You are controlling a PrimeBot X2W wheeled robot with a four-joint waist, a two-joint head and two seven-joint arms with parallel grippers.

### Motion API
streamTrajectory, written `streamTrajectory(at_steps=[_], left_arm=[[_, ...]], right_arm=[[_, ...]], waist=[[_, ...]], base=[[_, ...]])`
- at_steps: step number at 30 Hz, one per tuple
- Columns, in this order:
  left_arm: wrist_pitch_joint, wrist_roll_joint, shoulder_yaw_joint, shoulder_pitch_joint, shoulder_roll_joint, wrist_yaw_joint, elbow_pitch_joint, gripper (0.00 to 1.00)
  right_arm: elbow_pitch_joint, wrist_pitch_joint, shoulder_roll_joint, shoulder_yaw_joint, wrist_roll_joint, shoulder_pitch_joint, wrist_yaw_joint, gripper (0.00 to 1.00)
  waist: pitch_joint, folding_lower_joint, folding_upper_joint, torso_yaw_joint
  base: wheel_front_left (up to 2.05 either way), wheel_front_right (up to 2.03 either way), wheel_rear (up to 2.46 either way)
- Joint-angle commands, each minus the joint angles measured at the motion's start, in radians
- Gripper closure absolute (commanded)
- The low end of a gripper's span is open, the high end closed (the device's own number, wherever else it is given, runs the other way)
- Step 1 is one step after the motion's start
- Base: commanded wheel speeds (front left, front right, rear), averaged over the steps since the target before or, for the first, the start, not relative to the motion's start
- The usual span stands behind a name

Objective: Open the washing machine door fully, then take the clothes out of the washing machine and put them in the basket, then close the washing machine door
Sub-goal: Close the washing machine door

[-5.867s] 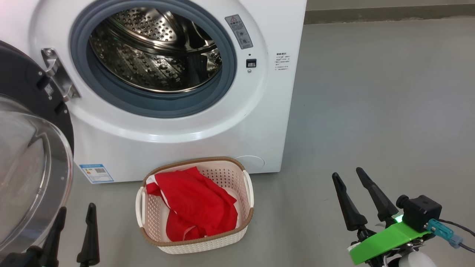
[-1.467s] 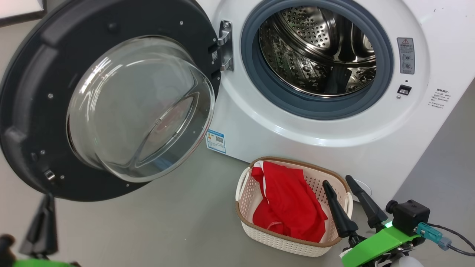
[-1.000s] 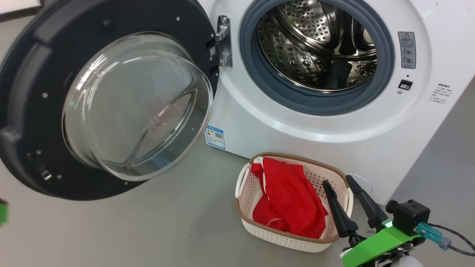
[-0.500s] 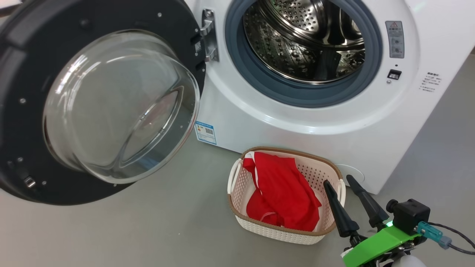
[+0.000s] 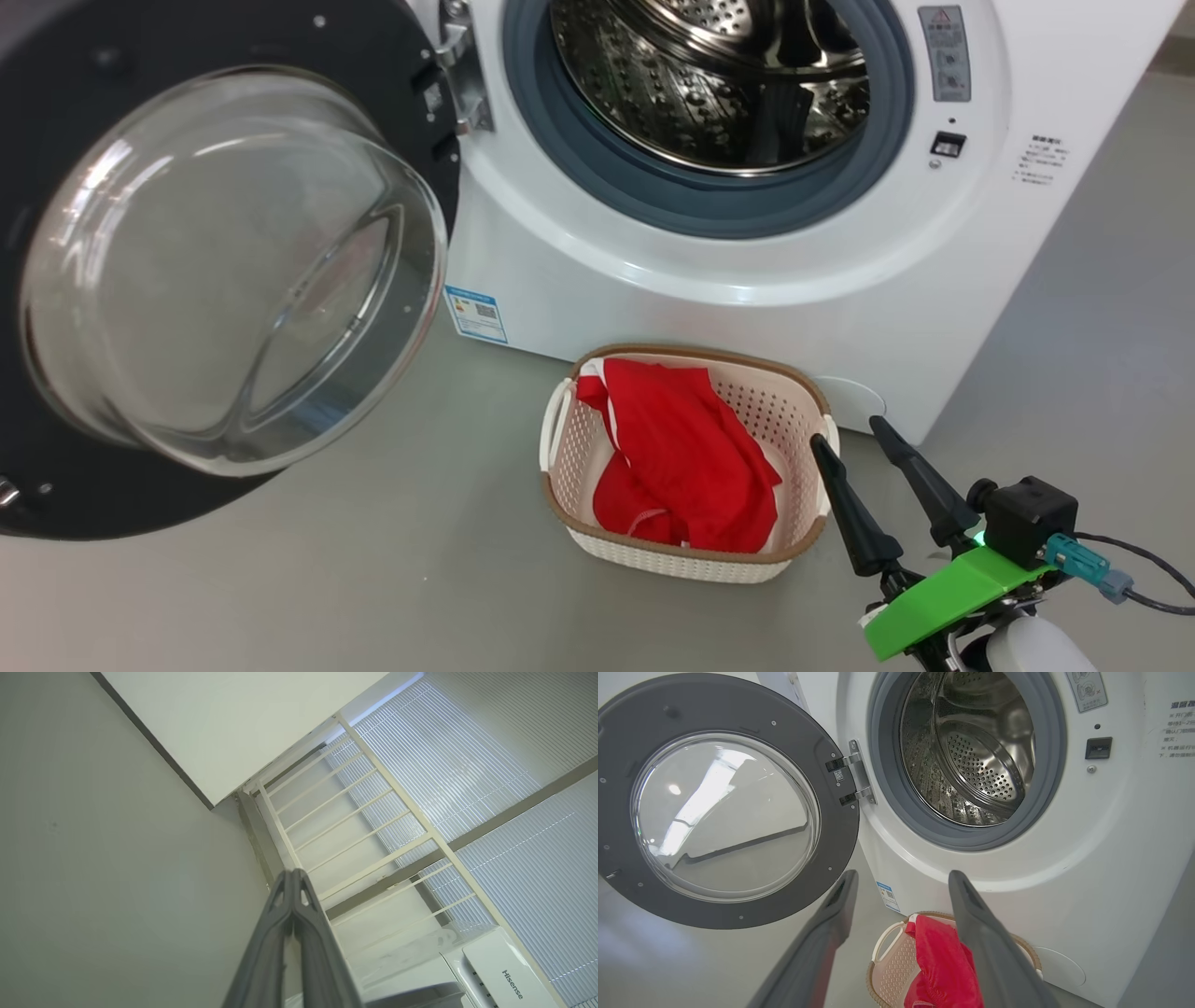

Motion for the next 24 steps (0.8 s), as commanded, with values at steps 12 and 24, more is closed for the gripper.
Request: streamTrajectory(at_steps=[12, 24], left_arm=[[0.063, -0.036, 0.028, -0.094, 0.102, -0.023, 0.212, 1.00], [0.224, -0.047, -0.017, -0.111, 0.104, -0.027, 0.289, 1.00]], right_arm=[[-0.023, -0.005, -0.003, 0.013, -0.025, -0.063, 0.002, 0.00], [-0.023, -0.005, -0.004, -0.010, -0.027, -0.056, 0.002, 0.00]], waist=[[0.060, 0.0000, -0.0001, -0.057], [0.048, 0.0000, -0.0001, -0.073]], base=[[0.00, 0.00, 0.00], [0.00, 0.00, 0.00]])
